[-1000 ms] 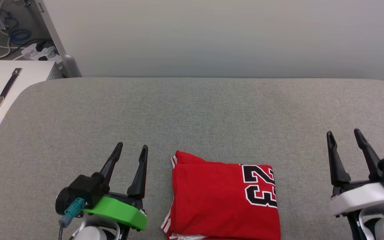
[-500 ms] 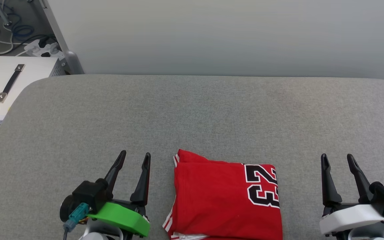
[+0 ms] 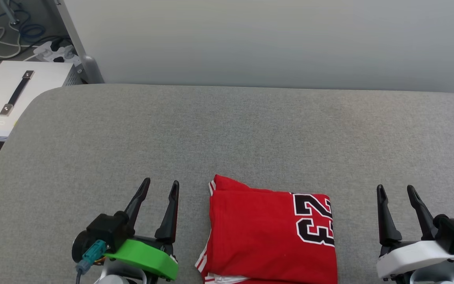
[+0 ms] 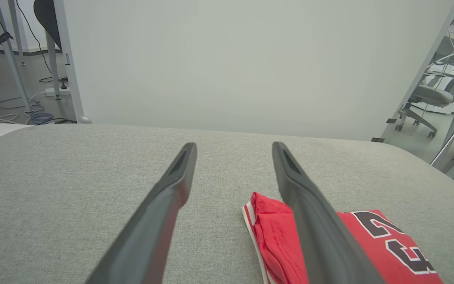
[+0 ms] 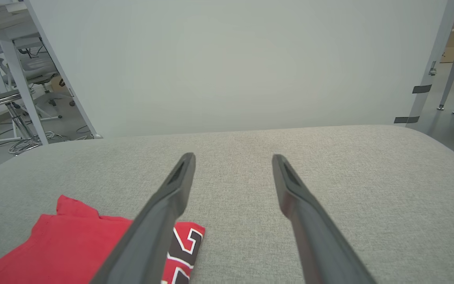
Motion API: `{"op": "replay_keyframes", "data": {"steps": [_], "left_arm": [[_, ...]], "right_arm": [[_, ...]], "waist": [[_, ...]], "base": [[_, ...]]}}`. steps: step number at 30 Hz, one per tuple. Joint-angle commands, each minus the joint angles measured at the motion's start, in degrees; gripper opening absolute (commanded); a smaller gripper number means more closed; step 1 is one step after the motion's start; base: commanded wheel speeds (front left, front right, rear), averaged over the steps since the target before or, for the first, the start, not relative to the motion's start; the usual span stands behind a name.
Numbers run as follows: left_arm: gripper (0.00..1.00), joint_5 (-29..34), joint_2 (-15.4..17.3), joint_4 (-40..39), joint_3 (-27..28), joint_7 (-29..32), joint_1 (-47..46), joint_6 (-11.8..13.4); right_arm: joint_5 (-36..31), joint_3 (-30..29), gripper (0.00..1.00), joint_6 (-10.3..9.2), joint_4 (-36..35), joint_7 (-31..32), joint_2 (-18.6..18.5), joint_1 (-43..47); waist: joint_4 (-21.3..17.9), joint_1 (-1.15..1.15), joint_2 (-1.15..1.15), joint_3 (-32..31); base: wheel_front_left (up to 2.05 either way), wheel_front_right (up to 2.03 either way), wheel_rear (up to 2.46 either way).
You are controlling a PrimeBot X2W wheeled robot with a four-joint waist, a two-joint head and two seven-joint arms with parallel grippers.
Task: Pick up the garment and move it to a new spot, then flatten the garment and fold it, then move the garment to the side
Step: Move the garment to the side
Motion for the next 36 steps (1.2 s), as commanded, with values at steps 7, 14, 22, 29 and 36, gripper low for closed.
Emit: {"op": "replay_keyframes", "data": {"steps": [7,14,22,29,36], "left_arm": [[1.0,0.22,-0.1,-0.39,0.02,-0.34,-0.55,-0.17],[1.0,0.64,-0.15,-0.21,-1.13,-0.34,-1.99,-0.17],[1.0,-0.41,-1.04,-0.28,-1.97,-0.34,-4.14,-0.17],[1.0,-0.5,-1.32,-0.6,-2.33,-0.34,-5.48,-0.17],[1.0,-0.44,-1.6,-0.58,-2.92,-0.34,-6.54,-0.17]], "right_arm": [[4.17,3.87,1.0,-0.05,-2.46,14.29,-2.4,-2.24],[11.11,8.09,1.0,-0.05,-7.22,44.11,-5.44,-4.27],[9.14,4.5,1.0,-0.05,-8.34,64.29,-2.51,-7.08],[4.49,2.92,1.0,-0.05,-4.97,67.96,-0.87,-8.26],[3.19,2.97,1.0,-0.05,-0.2,66.75,0.04,-8.24]], "waist": [[0.68,0.0,0.0,1.44],[1.87,0.0,0.0,3.78],[5.29,0.0,0.0,6.6],[8.18,0.0,0.0,8.98],[10.33,0.0,0.0,11.07]], "base": [[0.0,0.0,0.0],[0.0,0.0,0.0],[0.0,0.0,0.0],[0.0,0.0,0.0],[0.0,0.0,0.0]]}}
